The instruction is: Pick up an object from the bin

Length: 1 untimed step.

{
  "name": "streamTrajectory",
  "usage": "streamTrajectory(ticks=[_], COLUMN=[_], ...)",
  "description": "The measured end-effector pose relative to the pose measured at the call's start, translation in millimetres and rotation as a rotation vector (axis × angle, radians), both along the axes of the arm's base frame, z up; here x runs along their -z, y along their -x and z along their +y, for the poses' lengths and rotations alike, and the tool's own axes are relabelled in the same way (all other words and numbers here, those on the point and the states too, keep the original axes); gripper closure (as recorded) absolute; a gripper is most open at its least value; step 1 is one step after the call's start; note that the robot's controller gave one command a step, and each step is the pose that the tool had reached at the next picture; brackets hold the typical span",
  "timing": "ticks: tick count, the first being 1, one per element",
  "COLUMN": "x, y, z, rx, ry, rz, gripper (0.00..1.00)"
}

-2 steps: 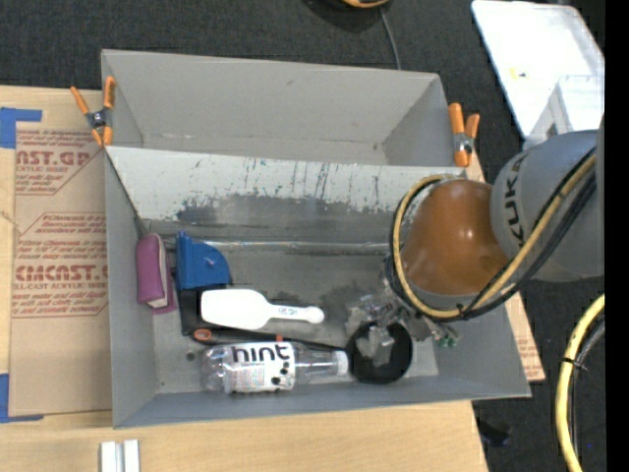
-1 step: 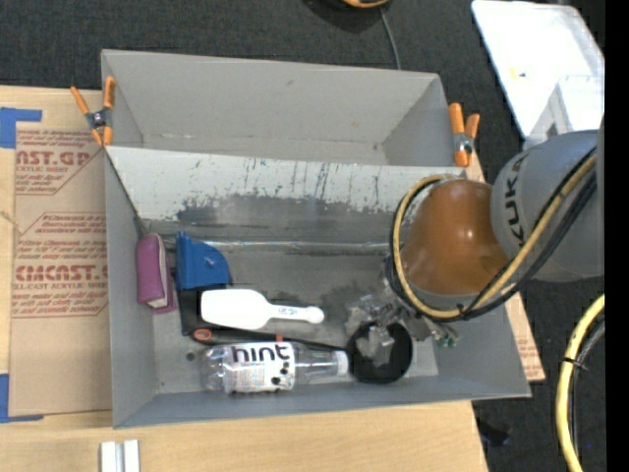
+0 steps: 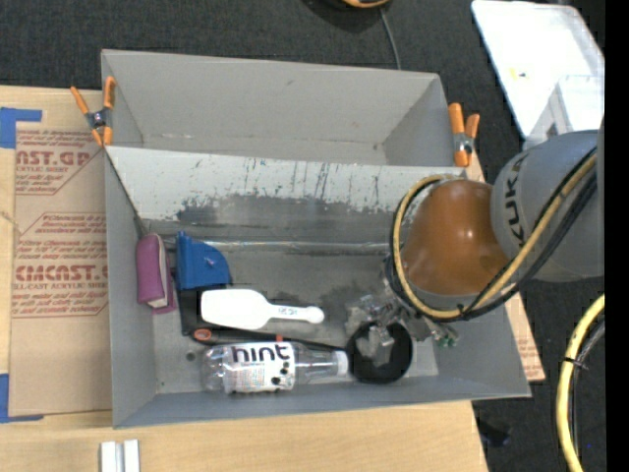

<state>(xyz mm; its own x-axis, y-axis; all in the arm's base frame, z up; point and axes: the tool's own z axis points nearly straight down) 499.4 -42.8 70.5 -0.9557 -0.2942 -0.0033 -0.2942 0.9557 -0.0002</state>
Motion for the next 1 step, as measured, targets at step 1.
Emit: streamTrajectory(ticks=[1], x=[0.0], y=[0.0], z=[0.0], rx=[0.000], ry=[0.000], rz=[0.000], gripper=[1.00])
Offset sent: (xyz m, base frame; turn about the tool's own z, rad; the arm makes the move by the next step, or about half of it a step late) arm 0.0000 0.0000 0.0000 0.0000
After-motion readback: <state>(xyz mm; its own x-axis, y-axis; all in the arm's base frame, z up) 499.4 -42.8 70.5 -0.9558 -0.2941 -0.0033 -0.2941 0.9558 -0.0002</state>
